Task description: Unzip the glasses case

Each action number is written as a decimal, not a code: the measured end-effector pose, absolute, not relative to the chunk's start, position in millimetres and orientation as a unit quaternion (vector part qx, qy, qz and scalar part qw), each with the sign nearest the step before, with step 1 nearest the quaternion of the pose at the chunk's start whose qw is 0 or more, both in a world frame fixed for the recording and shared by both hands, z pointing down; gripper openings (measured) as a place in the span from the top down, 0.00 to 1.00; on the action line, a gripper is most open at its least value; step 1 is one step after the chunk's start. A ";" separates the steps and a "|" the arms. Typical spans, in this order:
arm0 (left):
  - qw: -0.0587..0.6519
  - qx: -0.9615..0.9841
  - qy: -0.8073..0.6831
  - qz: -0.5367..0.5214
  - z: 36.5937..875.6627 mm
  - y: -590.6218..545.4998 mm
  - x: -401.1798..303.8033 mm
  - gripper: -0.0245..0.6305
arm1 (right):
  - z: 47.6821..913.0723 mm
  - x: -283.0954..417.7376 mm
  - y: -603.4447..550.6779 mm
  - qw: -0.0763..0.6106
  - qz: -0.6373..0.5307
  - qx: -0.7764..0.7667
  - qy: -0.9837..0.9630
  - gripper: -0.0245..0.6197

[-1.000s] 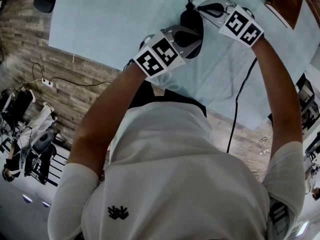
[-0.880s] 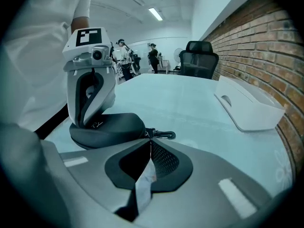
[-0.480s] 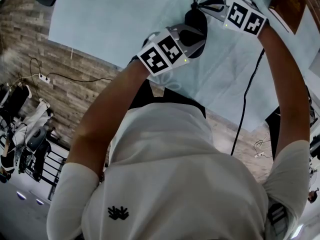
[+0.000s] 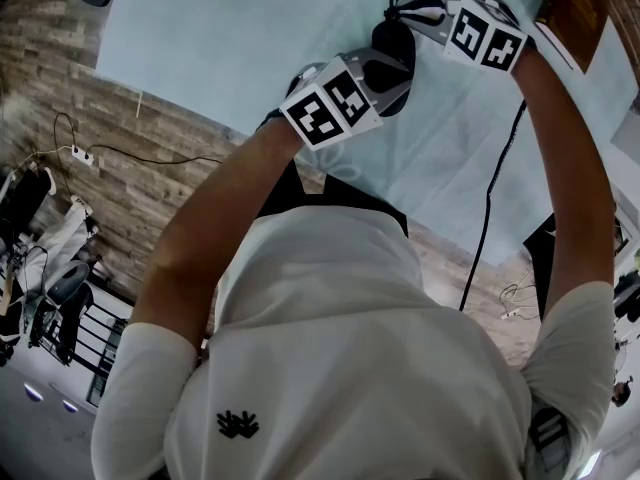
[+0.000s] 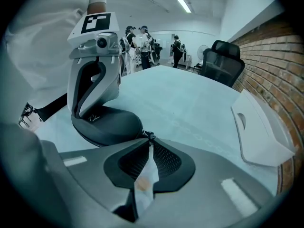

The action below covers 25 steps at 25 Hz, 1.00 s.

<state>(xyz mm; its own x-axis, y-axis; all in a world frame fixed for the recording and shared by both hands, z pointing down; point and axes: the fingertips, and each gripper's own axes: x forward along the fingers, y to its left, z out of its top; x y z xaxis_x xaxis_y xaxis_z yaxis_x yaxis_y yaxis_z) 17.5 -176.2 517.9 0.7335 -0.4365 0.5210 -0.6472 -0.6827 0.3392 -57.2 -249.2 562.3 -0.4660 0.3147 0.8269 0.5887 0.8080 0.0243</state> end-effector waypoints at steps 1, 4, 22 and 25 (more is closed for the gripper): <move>0.256 0.894 -0.306 0.203 516.7 -175.1 17.1 0.88 | 561.6 -56.5 -249.1 0.444 -0.158 -0.261 -0.843 0.93; 0.244 0.893 -0.318 0.205 515.2 -175.2 15.9 0.88 | 561.4 -49.0 -252.9 0.451 -0.156 -0.236 -0.847 0.93; 0.199 0.907 -0.324 0.180 450.5 -125.1 -28.6 0.87 | 504.0 36.8 -186.1 0.401 0.009 0.107 -0.910 0.93; 0.192 0.910 -0.326 0.173 435.7 -111.1 -43.3 0.87 | 484.4 37.5 -157.3 0.384 0.030 0.145 -0.912 0.93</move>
